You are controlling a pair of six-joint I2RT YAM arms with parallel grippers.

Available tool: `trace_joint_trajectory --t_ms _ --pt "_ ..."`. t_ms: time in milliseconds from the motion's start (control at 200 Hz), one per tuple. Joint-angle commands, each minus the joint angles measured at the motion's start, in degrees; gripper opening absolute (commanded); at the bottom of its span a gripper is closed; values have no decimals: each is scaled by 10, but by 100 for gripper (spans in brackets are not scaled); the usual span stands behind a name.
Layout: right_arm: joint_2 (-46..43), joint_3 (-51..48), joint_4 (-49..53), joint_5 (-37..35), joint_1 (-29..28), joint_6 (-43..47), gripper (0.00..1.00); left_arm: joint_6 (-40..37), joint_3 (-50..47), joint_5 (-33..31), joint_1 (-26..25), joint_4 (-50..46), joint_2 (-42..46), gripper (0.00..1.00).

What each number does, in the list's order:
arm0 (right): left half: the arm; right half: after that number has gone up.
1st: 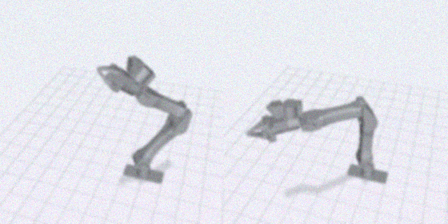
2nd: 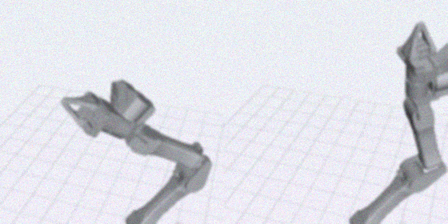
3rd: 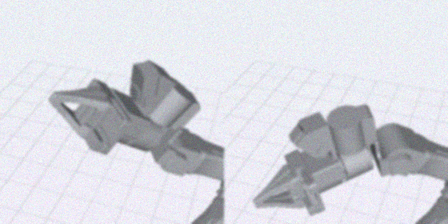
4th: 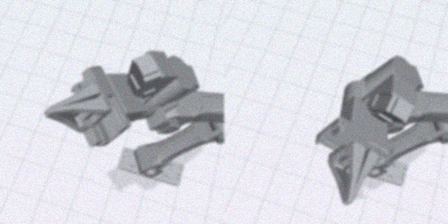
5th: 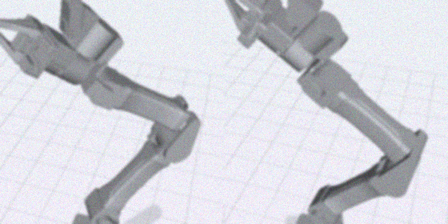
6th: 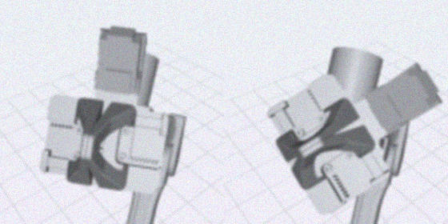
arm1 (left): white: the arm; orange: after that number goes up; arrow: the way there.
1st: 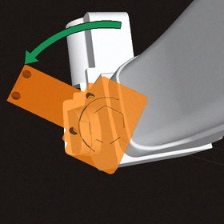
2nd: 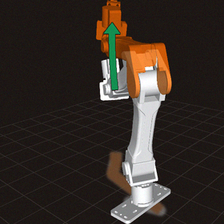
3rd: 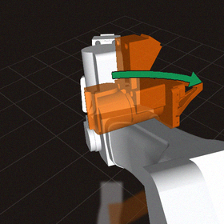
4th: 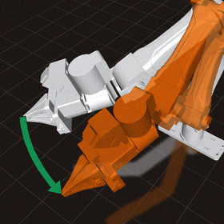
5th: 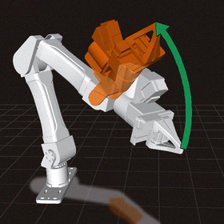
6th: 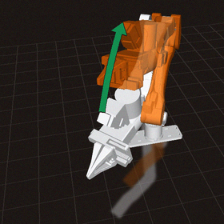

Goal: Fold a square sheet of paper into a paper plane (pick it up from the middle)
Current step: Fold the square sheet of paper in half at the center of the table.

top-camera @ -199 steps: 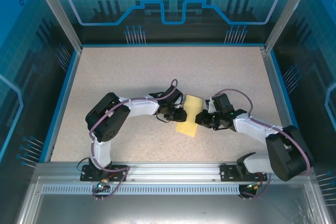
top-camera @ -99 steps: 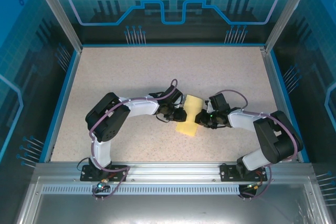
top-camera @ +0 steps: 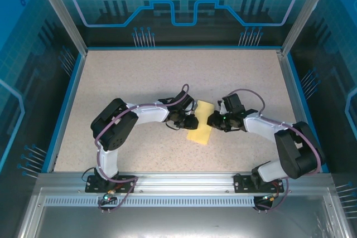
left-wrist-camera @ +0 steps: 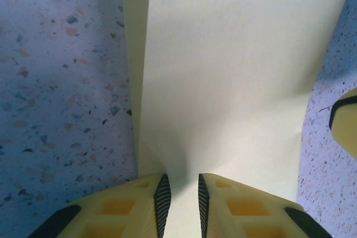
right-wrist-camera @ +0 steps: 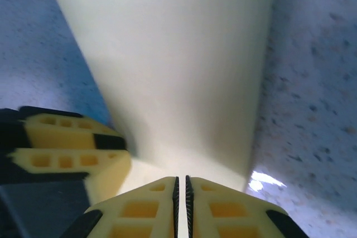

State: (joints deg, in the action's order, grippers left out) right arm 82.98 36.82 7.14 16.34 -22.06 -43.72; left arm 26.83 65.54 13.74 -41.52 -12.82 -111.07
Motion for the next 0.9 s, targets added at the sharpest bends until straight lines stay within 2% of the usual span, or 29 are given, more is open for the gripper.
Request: trace_joint_trajectory --t_ms 0,275,580,895 --pt "26 17 -34 20 7 -13 14 -14 -1 -52 11 -56 -28 26" --pt "90 28 -55 7 12 3 13 -19 1 -54 11 -61 -28 25" --pt "119 33 -44 -12 34 16 14 -18 -12 -66 11 -61 -28 26" --pt "89 38 14 -47 55 34 14 -17 -9 -73 10 -65 -38 26"
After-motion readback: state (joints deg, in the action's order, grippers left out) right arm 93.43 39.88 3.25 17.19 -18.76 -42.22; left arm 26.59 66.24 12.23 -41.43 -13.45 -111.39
